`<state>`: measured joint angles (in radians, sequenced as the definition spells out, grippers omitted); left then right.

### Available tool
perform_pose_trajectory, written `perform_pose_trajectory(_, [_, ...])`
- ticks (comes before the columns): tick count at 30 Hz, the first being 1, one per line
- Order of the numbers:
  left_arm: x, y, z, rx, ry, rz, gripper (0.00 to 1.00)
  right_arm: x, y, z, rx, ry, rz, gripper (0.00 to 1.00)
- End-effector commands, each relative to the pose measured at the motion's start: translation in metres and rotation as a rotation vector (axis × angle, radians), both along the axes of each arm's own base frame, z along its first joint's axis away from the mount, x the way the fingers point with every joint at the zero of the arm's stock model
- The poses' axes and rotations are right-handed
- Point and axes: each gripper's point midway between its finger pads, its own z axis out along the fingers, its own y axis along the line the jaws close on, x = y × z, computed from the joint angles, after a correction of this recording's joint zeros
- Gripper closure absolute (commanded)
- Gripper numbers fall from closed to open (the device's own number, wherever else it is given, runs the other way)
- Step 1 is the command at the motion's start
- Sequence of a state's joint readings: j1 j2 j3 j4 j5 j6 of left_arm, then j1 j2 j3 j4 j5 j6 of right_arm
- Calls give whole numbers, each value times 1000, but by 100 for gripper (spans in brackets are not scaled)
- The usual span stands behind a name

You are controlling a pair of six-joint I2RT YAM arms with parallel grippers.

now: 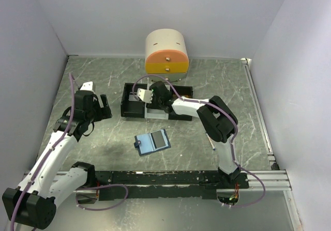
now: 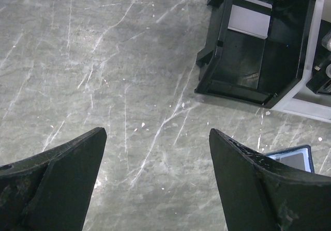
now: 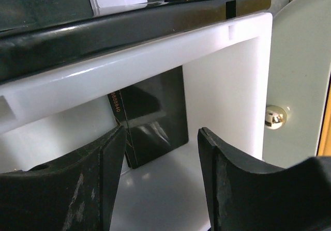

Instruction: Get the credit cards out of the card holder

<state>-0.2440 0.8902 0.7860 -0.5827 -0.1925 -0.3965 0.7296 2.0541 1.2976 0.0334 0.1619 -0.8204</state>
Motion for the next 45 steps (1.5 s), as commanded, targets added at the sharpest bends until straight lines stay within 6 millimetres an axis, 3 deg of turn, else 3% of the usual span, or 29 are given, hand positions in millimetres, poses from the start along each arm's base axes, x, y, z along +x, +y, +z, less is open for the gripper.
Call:
perform_pose_trajectory(1, [-2, 0, -2, 9, 12, -9, 7, -5, -8, 0, 9, 35, -12, 41])
perform_pose_trajectory(6, [-2, -1, -3, 10, 17, -12, 7, -8, -5, 0, 36, 51, -12, 40])
perform_pose_trajectory(7, [-2, -1, -3, 9, 17, -13, 7, -7, -2, 15, 68, 30, -14, 40])
perform_pose_trajectory(18, [-3, -2, -1, 6, 7, -18, 7, -3, 11, 95, 367, -85, -85, 37])
perform_pose_trajectory(23, [-3, -10, 6, -16, -25, -63, 7, -14, -7, 150, 643, -182, -217, 35])
perform_pose_trajectory(26, [-4, -15, 10, -28, -49, -90, 6, -23, -27, 174, 810, -186, -343, 33])
perform_pose_trajectory(29, [-4, -21, 14, -49, -65, -120, 6, -38, -46, 174, 961, -93, -522, 35])
perform_pose_trajectory(34, [-6, -37, 17, -60, -83, -220, 7, -75, -61, 146, 1020, 148, -701, 39])
perform_pose_trajectory(38, [-9, -53, 19, -86, -96, -299, 7, -128, -41, 126, 1044, 423, -579, 40])
perform_pose_trajectory(40, [-15, -74, 18, -139, -96, -410, 8, -158, -28, 115, 1040, 567, -493, 40])
perform_pose_trajectory(45, [-22, -102, 17, -241, -61, -530, 8, -190, -30, 76, 976, 727, -580, 43])
